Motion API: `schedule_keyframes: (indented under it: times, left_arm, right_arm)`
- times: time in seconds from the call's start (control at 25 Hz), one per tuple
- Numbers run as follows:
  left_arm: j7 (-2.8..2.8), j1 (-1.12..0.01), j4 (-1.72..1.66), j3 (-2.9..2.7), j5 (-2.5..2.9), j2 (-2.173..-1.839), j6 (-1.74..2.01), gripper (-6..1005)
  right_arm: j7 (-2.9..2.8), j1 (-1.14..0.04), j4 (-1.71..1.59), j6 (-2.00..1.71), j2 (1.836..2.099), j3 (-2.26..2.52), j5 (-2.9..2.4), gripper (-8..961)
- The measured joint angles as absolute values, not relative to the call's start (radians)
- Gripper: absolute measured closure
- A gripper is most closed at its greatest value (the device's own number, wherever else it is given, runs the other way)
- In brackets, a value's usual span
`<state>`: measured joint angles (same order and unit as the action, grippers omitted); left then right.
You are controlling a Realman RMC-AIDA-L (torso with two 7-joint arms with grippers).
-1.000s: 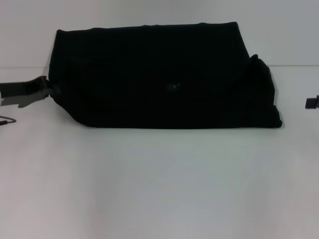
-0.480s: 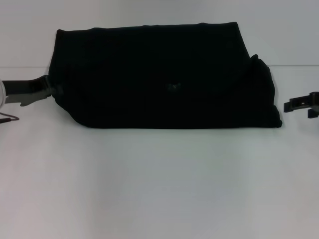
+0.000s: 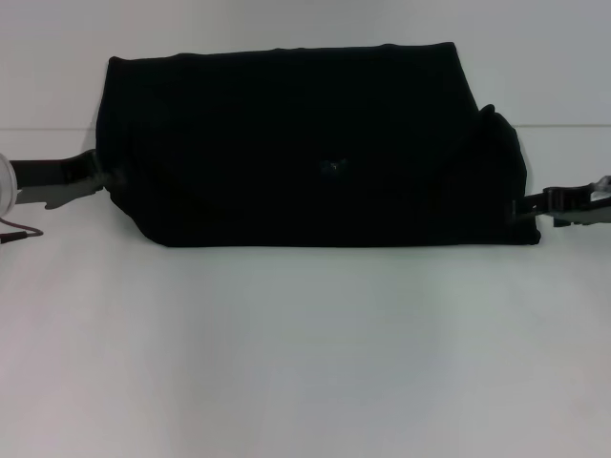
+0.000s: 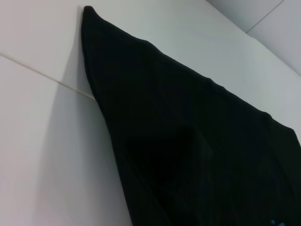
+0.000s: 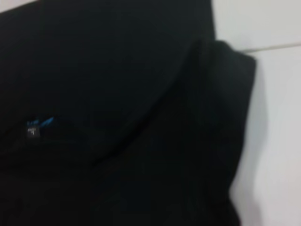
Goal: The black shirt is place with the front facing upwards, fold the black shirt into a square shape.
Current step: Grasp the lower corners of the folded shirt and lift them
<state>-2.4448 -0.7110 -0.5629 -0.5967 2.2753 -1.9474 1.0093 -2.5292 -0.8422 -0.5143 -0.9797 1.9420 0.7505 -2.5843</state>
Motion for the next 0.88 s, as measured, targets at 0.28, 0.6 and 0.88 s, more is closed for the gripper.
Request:
schedule_keyframes:
  times: [0.28, 0.6, 0.88]
  left_arm:
    - [-2.441, -0.715, -0.563, -0.594, 2.273, -1.95, 1.008, 997]
    - [-2.436, -0.719, -0.563, -0.594, 2.272, -1.953, 0.999, 997]
    - [-2.436, -0.719, -0.563, -0.593, 2.272, -1.954, 0.997, 997]
  right_arm:
    - [-2.533, -0.855, -0.483, -0.928, 1.961, 0.779, -2.584, 175]
    - [-2.535, -0.867, -0.464, -0.896, 1.974, 0.788, -2.585, 182]
    - [-2.533, -0.873, -0.453, -0.889, 1.977, 0.788, -2.586, 188]
